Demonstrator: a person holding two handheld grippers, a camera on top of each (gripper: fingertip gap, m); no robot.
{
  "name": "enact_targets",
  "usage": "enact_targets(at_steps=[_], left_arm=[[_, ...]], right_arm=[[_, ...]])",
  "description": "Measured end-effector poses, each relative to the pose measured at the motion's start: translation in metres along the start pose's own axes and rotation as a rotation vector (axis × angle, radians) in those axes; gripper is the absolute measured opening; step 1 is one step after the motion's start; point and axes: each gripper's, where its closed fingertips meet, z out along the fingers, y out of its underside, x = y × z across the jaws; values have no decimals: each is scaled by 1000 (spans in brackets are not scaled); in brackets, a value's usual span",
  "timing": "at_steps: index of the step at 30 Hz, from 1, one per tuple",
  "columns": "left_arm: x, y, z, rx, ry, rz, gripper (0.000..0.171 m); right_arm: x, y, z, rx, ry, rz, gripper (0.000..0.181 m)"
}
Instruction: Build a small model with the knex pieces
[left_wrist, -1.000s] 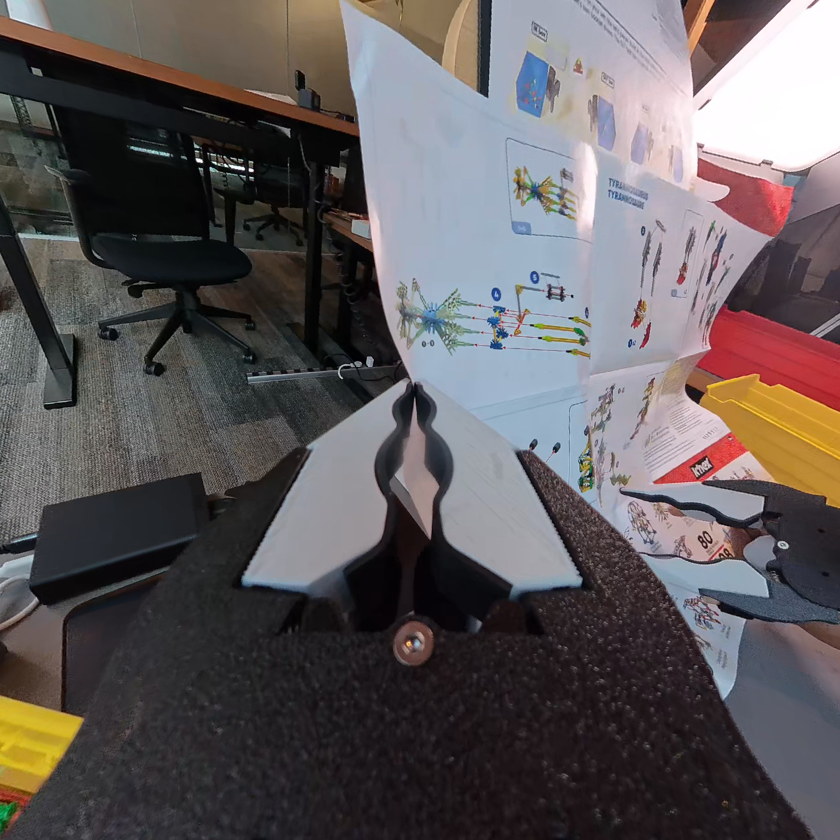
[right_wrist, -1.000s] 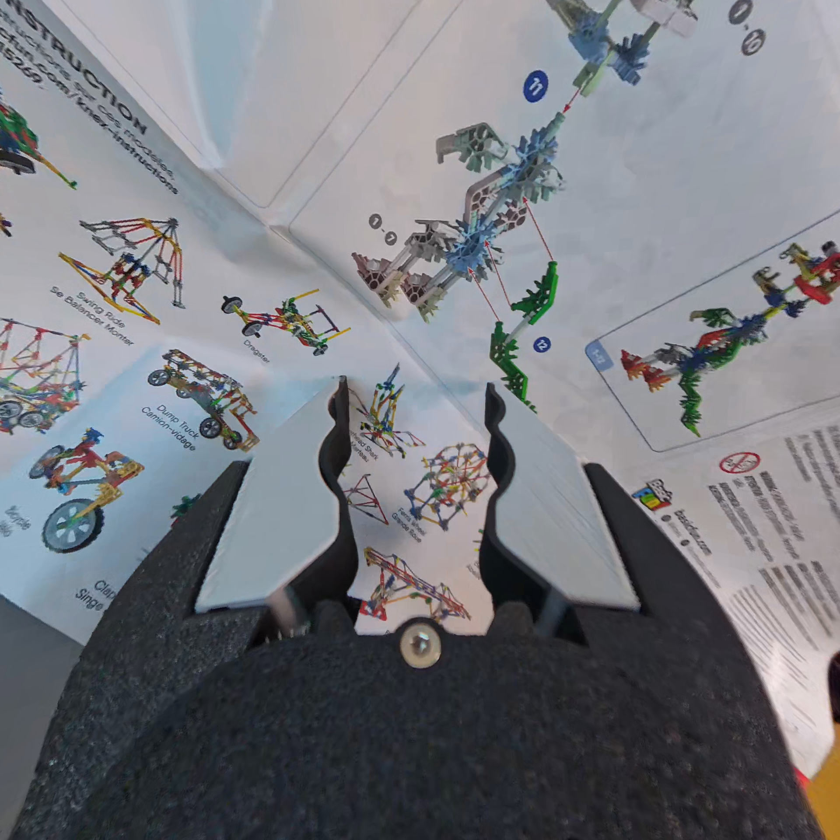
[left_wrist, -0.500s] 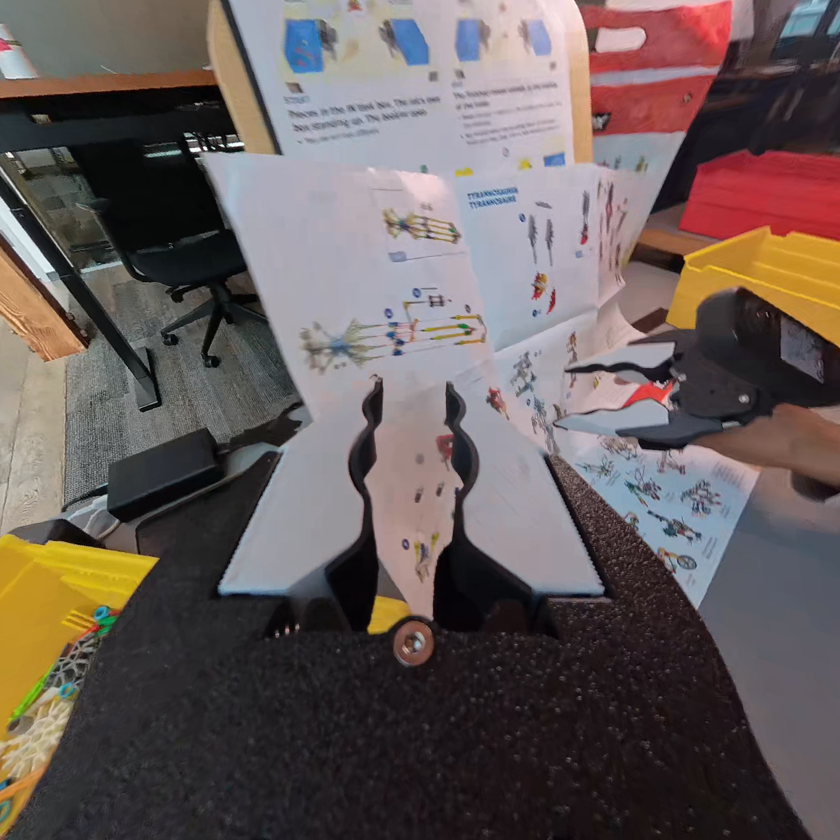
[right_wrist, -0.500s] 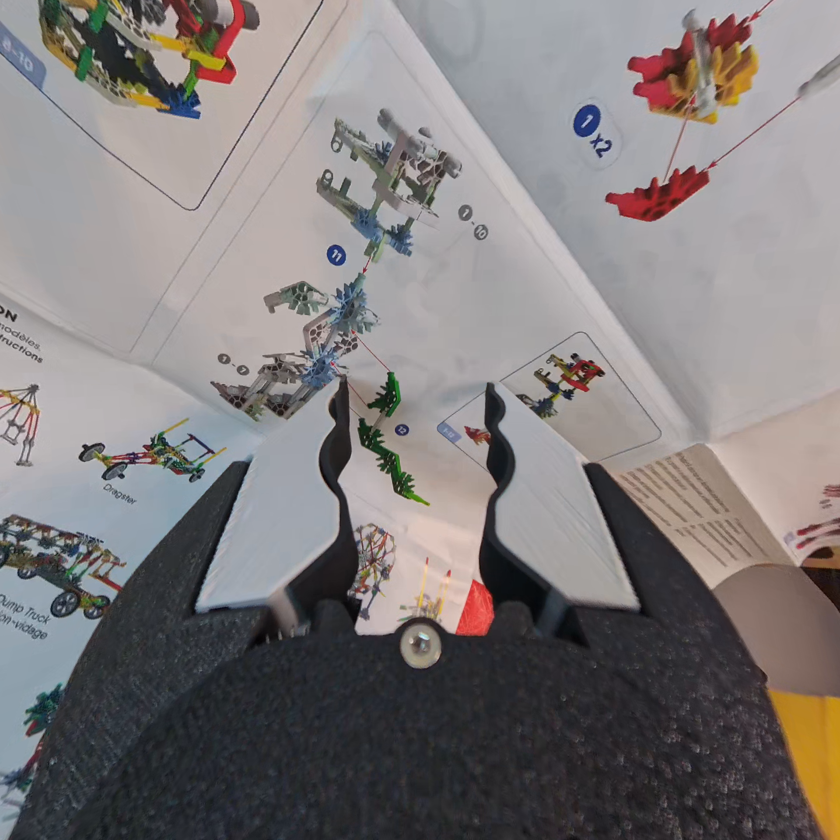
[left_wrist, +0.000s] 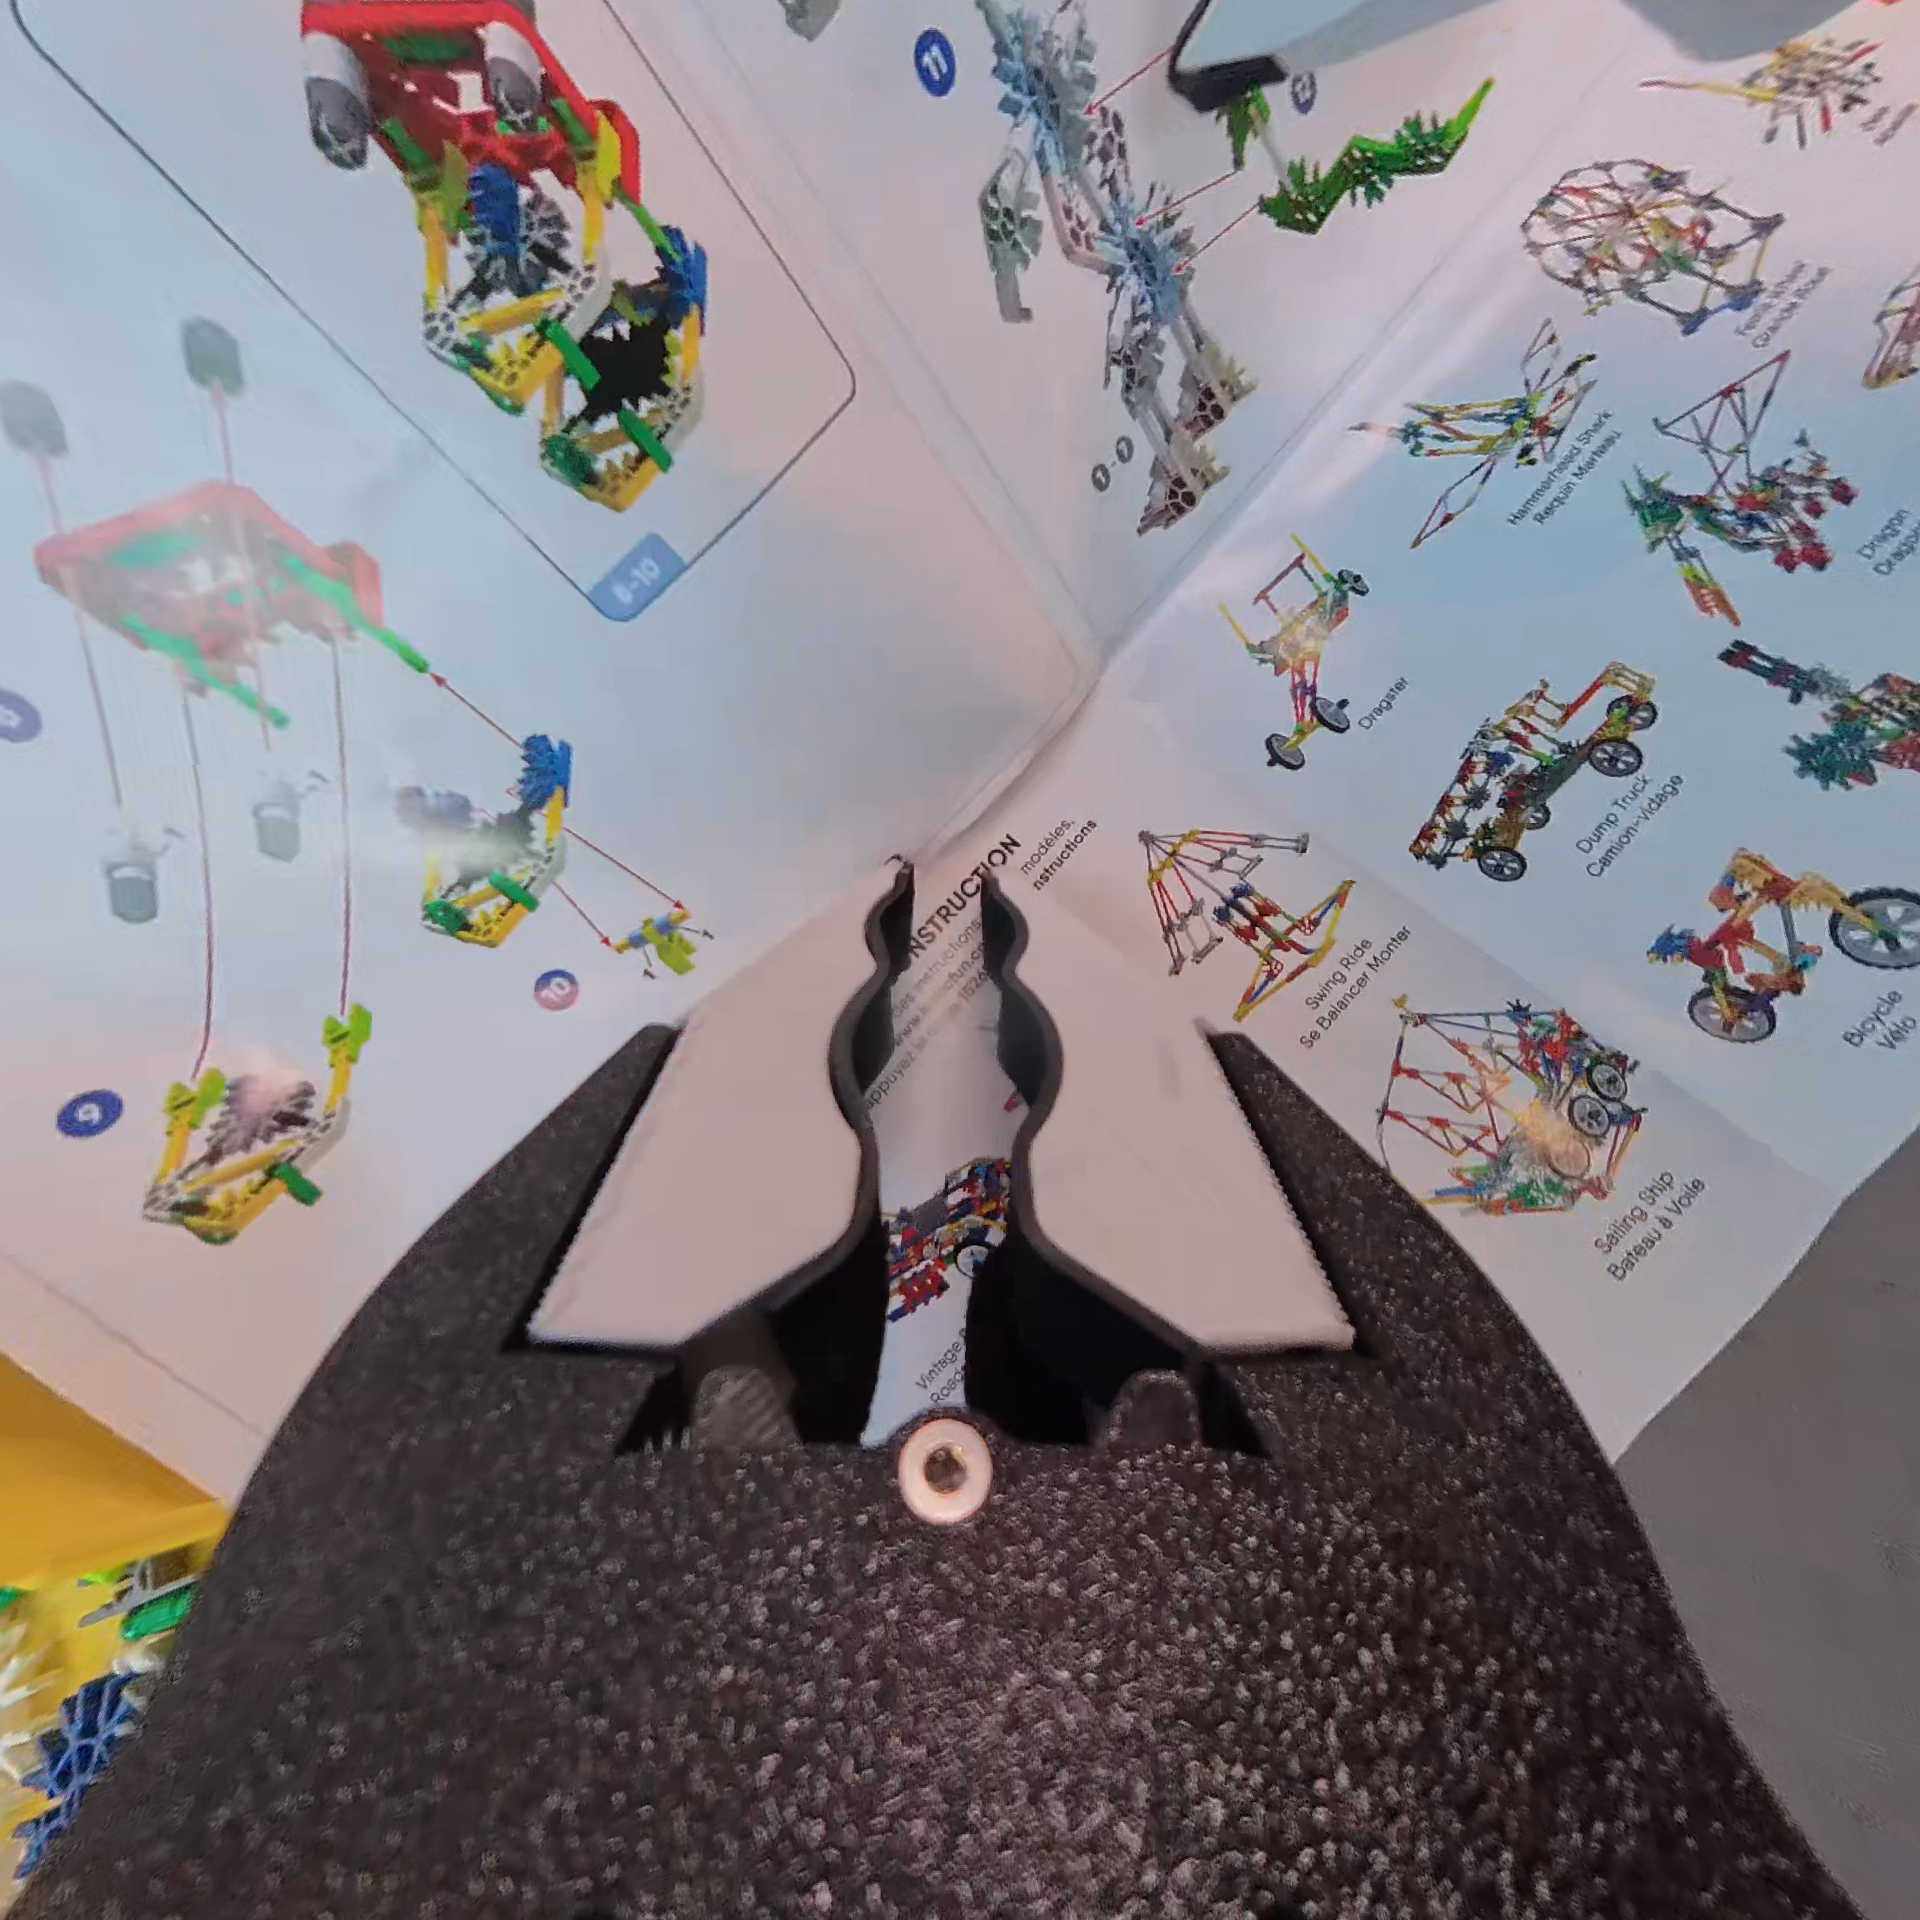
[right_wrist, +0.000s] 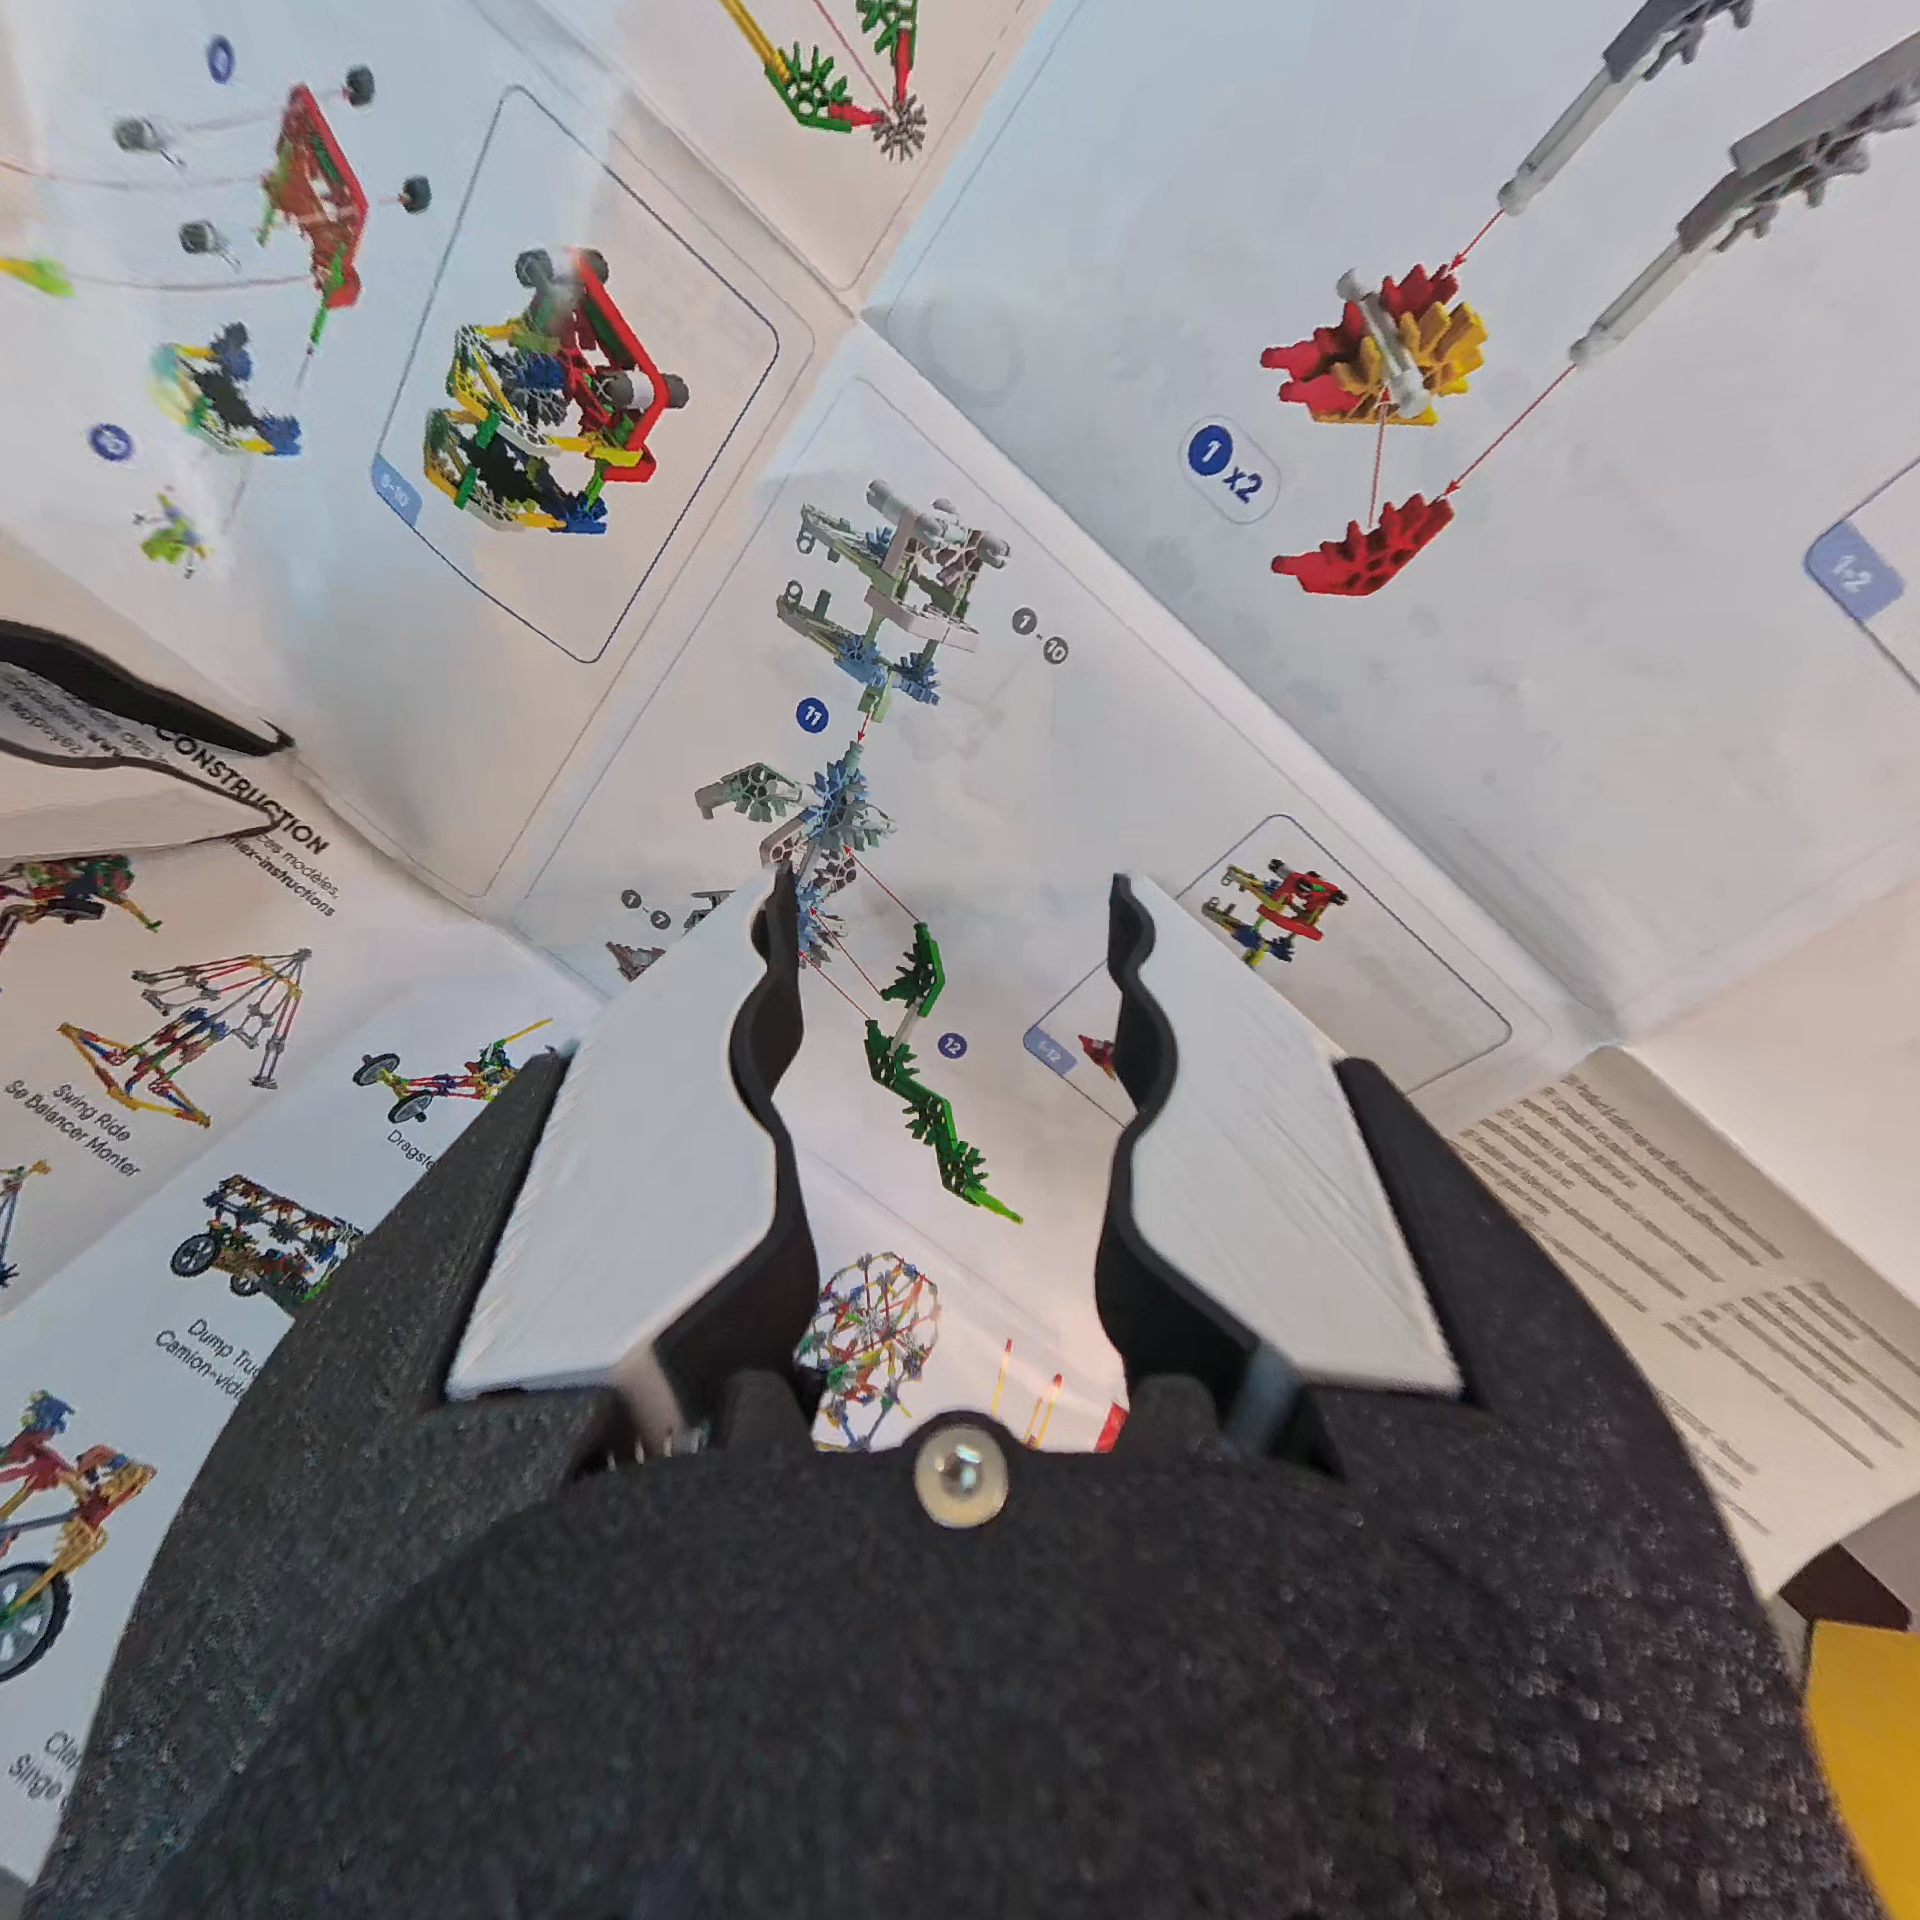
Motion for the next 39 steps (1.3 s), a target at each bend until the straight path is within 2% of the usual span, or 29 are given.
enact_targets(at_steps=[5, 12, 16, 19, 23, 29, 32, 35, 39], left_arm=[[-9, -3, 12, -14, -13, -58, 9], [-14, -9, 21, 7, -10, -118, 8], [-15, -8, 21, 27, 0, -153, 8], [-16, -6, 19, 35, -5, -157, 8], [-16, -5, 19, 44, 0, -165, 8], [-17, -3, 19, 60, -4, -153, 8], [-19, -2, 17, 65, -12, -147, 8], [-20, -2, 17, 67, -7, -156, 7], [-20, -1, 17, 68, -20, -144, 7]], right_arm=[[27, 5, -25, 29, -15, 91, 59], [114, 60, -70, 27, 136, 230, 66], [174, 72, -97, 69, 263, 305, 80], [199, 82, -107, 91, 258, 404, 99], [197, 86, -97, 57, 203, 434, 119], [181, 110, -63, -35, 169, 466, 130], [179, 118, -54, -48, 163, 473, 124], [177, 120, -49, -40, 149, 479, 107], [176, 114, -48, -20, 161, 452, 104]])
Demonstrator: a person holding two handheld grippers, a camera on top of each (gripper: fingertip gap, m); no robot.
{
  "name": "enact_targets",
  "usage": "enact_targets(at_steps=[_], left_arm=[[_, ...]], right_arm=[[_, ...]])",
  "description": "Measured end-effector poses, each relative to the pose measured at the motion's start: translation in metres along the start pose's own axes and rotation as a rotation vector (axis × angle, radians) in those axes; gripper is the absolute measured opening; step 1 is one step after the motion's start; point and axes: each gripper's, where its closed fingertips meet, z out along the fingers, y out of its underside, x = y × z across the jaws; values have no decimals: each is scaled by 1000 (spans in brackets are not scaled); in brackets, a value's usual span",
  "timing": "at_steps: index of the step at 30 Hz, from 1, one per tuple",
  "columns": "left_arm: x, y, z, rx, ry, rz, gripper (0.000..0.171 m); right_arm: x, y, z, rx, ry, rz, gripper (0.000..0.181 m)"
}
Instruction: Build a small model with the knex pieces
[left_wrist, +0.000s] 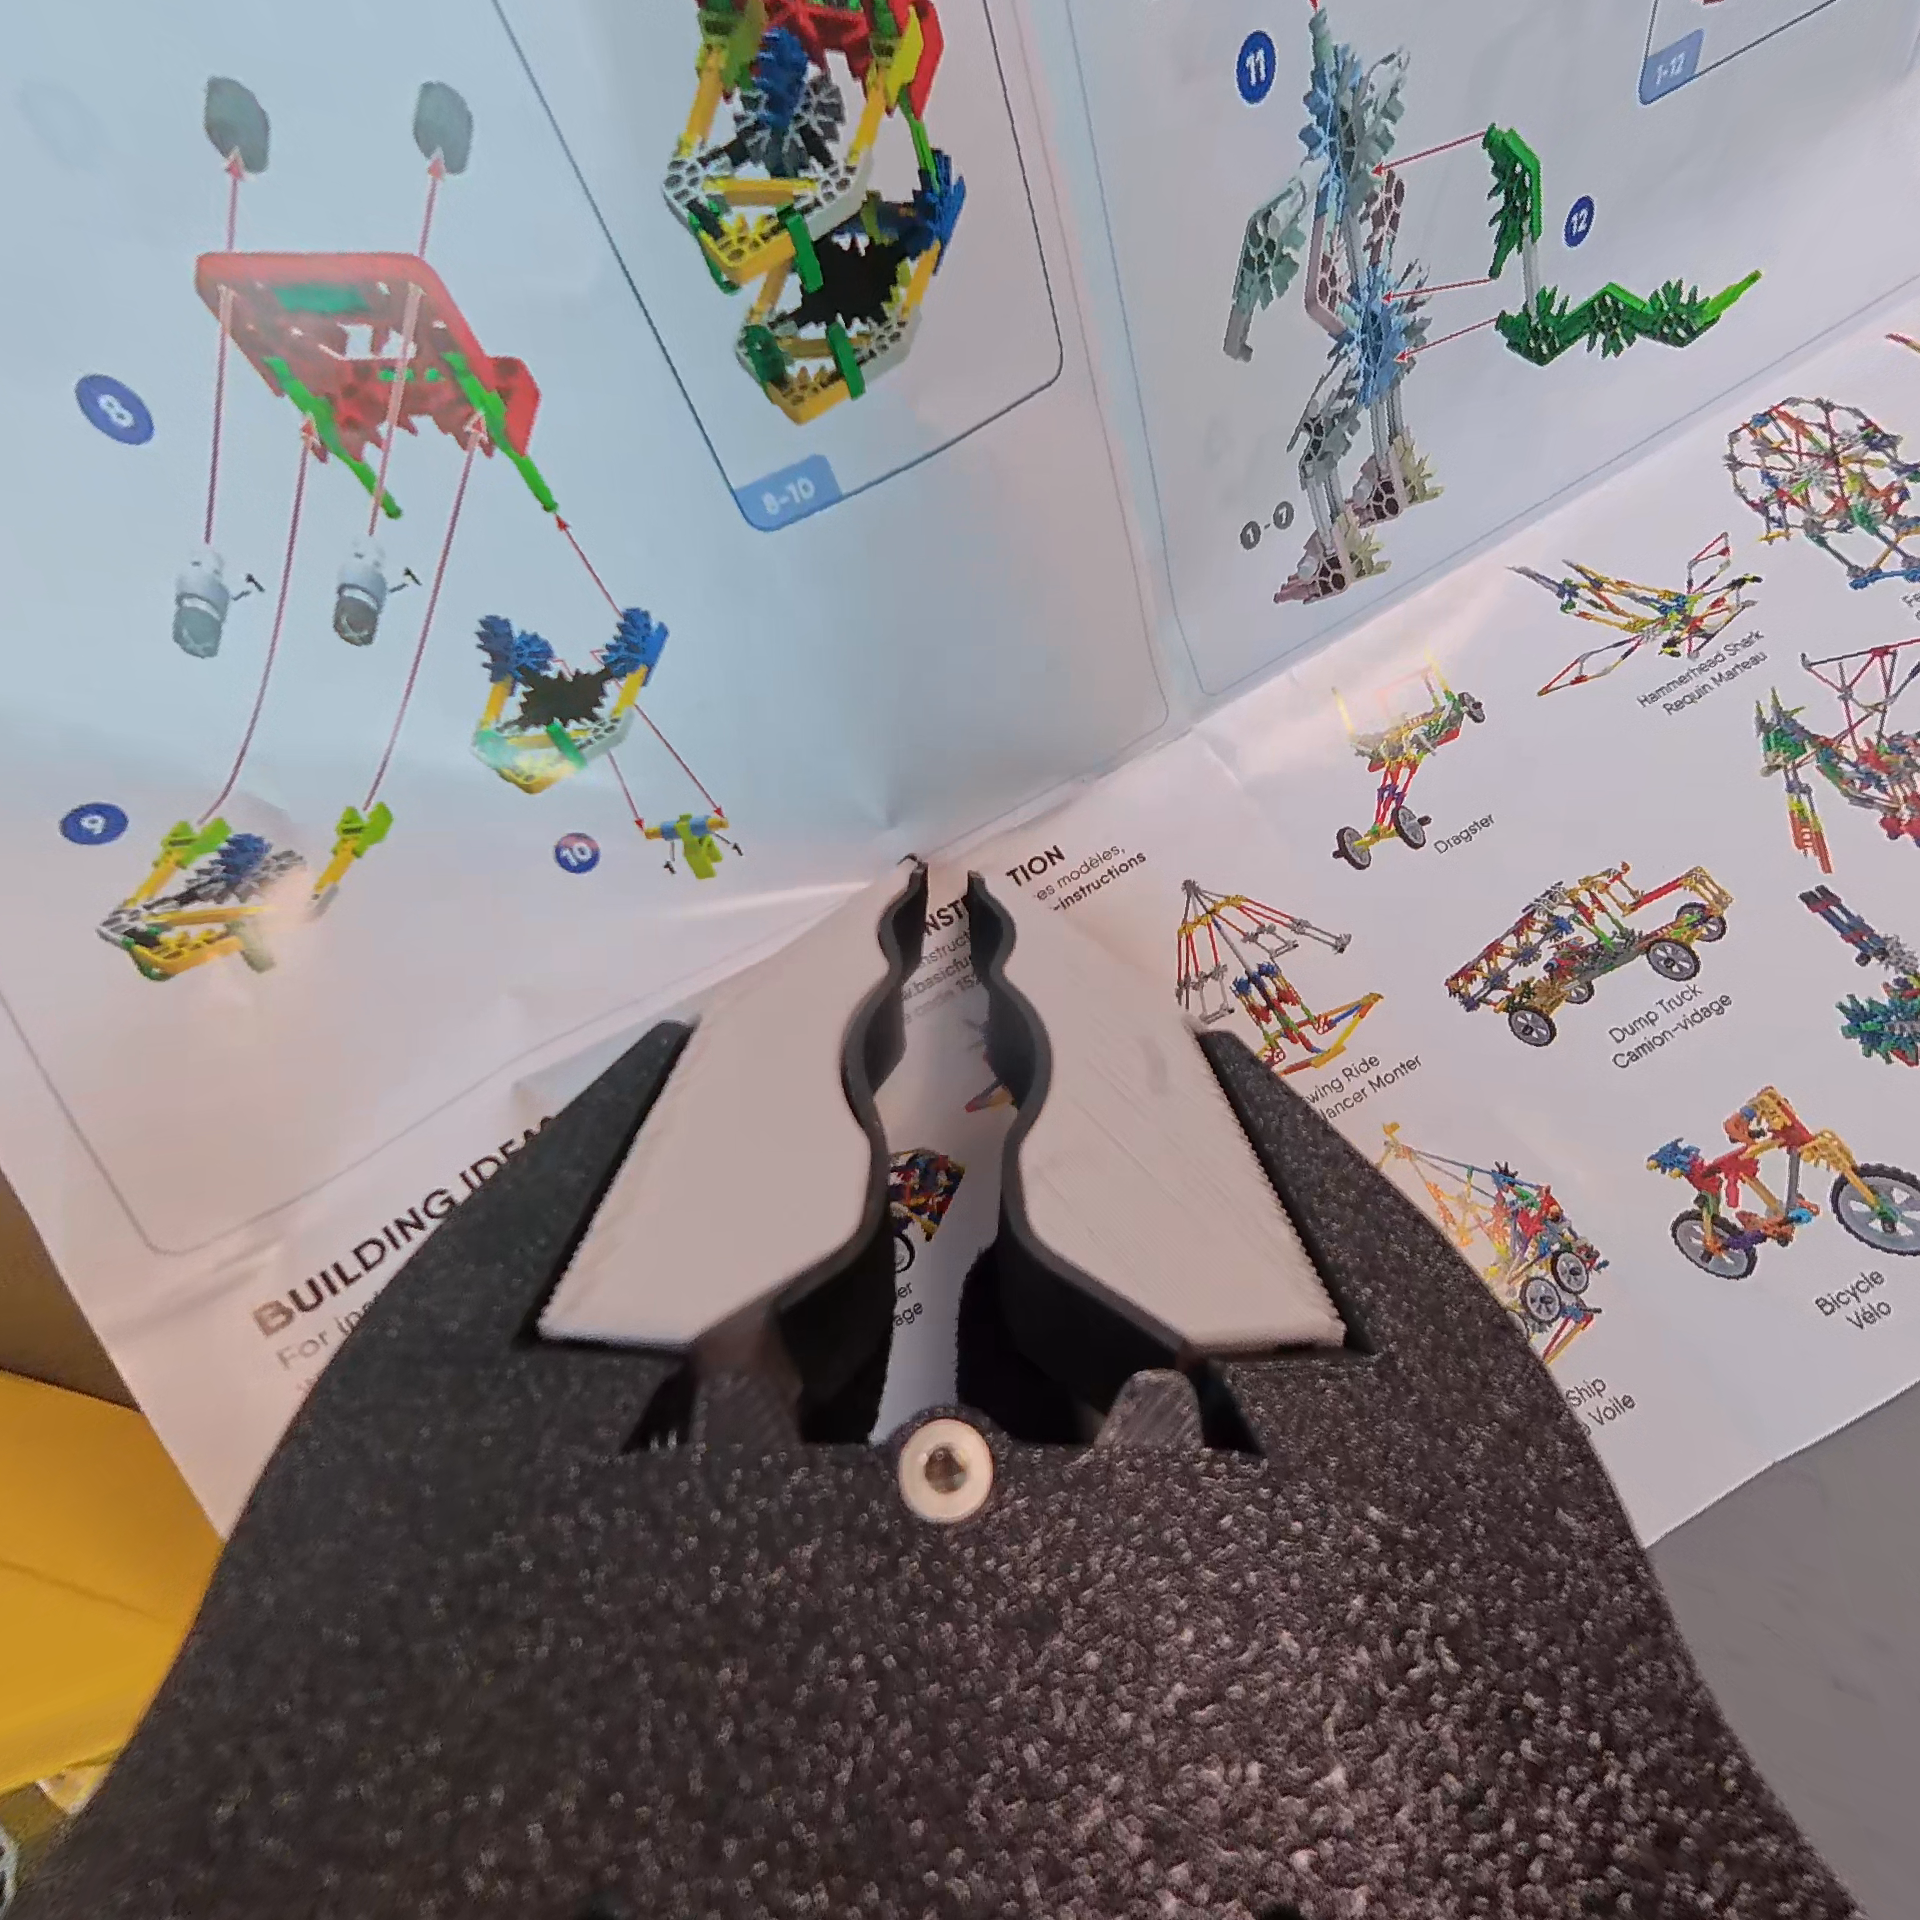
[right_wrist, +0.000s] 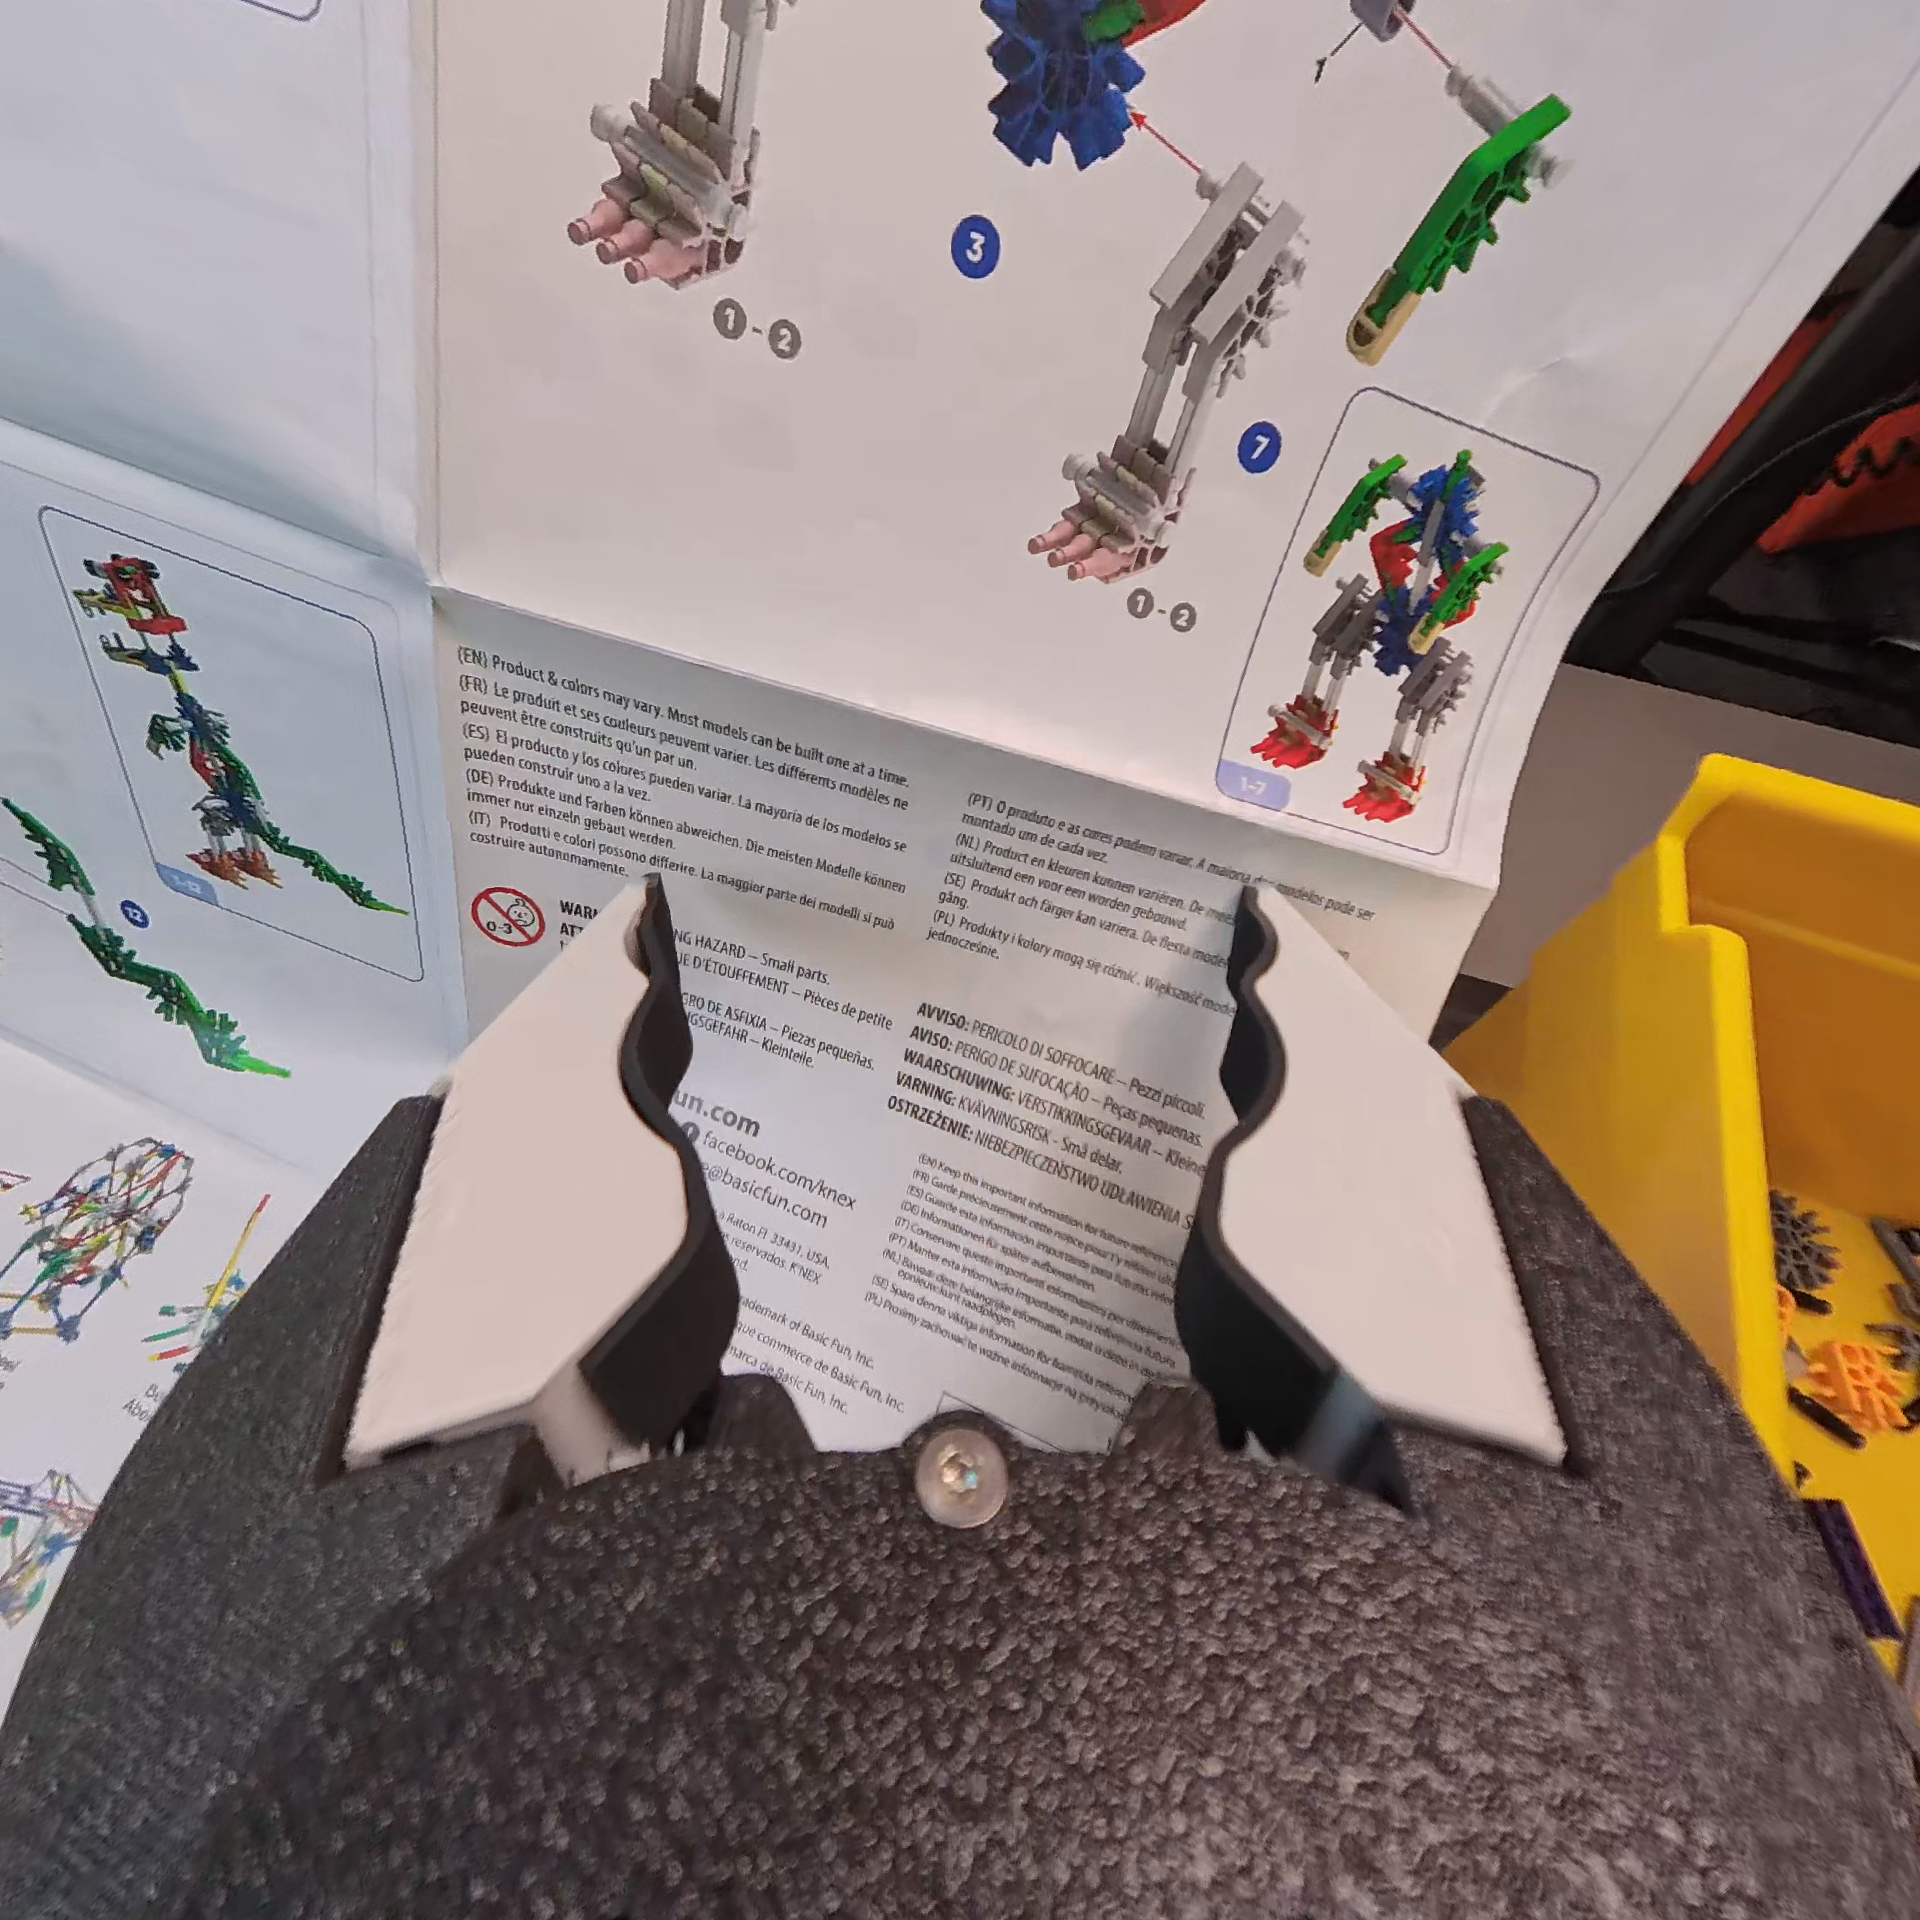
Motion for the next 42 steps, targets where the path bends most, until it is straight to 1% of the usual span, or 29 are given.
enact_targets(at_steps=[4, 7, 19, 24, 30, 32, 35, 38, 42], left_arm=[[-1, -2, -3, 22, -1, -7, 8], [-2, -9, -10, 77, 1, -14, 12], [-21, -39, -45, 284, -42, -52, 22], [-28, -50, -58, 355, -50, -69, 24], [-41, -54, -65, 394, -57, -113, 36], [-44, -55, -67, 405, -60, -112, 43], [-49, -62, -76, 458, -82, -107, 56], [-54, -70, -87, 511, -96, -109, 64], [-57, -74, -94, 540, -82, -117, 69]], right_arm=[[-10, -12, -5, 56, -23, -31, 104], [-15, -20, -10, 97, -39, -38, 104], [-36, -26, -17, 135, -85, -65, 102], [-38, -28, -19, 148, -91, -63, 101], [-36, -26, -19, 148, -94, -52, 100], [-36, -27, -19, 154, -90, -53, 100], [-39, -33, -23, 188, -88, -53, 100], [-53, -46, -32, 248, -120, -67, 100], [-89, -68, -50, 346, -178, -132, 97]])
